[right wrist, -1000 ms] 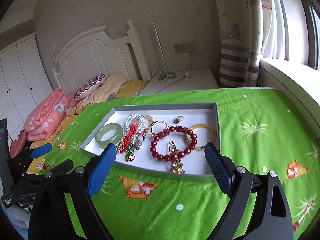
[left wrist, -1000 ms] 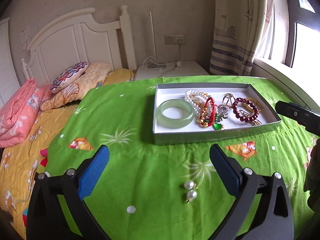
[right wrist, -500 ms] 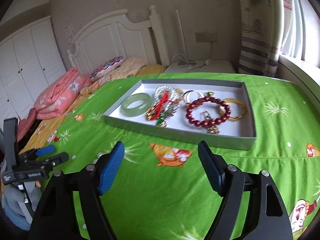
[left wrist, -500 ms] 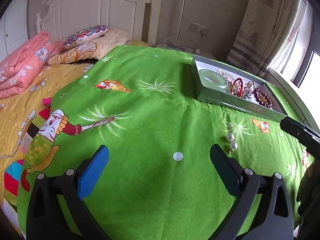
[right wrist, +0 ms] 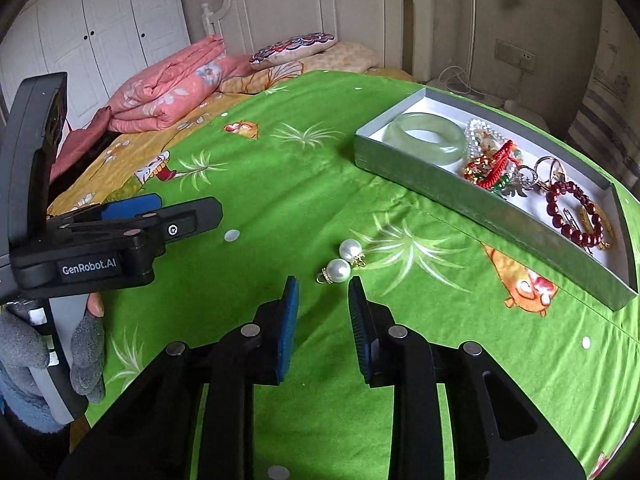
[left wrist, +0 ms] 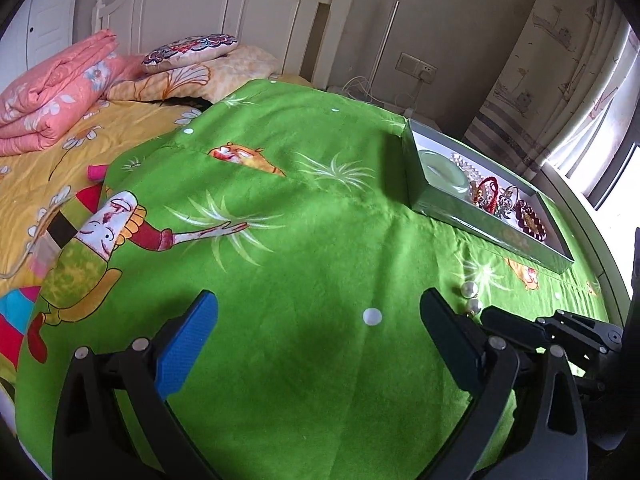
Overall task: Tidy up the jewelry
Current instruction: 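Move the right gripper to the pearl earrings and grasp one, then lift the pearl earring with the right gripper toward the box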
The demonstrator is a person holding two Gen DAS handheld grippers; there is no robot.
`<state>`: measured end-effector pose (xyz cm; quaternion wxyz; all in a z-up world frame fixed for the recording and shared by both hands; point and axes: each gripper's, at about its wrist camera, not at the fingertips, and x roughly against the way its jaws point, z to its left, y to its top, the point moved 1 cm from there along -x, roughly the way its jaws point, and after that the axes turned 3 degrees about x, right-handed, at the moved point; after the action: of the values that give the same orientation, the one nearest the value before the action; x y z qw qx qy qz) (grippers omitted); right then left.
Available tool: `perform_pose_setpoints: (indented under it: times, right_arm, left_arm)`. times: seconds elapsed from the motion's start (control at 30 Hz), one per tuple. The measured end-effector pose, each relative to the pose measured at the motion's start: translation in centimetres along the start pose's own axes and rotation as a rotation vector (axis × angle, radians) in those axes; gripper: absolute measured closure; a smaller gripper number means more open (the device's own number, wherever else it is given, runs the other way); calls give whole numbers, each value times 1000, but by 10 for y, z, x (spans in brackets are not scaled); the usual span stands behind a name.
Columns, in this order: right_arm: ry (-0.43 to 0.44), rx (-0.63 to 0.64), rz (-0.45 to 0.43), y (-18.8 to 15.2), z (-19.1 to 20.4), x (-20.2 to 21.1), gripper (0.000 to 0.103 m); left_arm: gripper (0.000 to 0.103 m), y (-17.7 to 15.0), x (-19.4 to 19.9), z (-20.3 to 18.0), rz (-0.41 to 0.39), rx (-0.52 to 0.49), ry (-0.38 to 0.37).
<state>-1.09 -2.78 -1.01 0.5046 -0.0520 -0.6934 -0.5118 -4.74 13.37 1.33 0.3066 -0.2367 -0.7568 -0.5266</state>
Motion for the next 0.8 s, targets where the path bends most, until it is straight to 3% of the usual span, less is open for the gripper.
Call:
perform_pose_setpoints:
  times: [0.27,0.57,0.63,0.8]
  right_arm:
    - [-80,11,27,9,8,-14,82]
    - [-95,35,27,17,11,-22,82]
    - [-95,55,21,15,13,-21,87]
    - [-106,74,-15,4,9,-5,88]
  left_arm:
    - [3,-1,0,-2,2,-1,-17]
    - [3,-1,1,-1,3,1,-22]
    - [3,-1,0,-1,4,1,-23]
    - [3,-1,0,-2,5,0,-25]
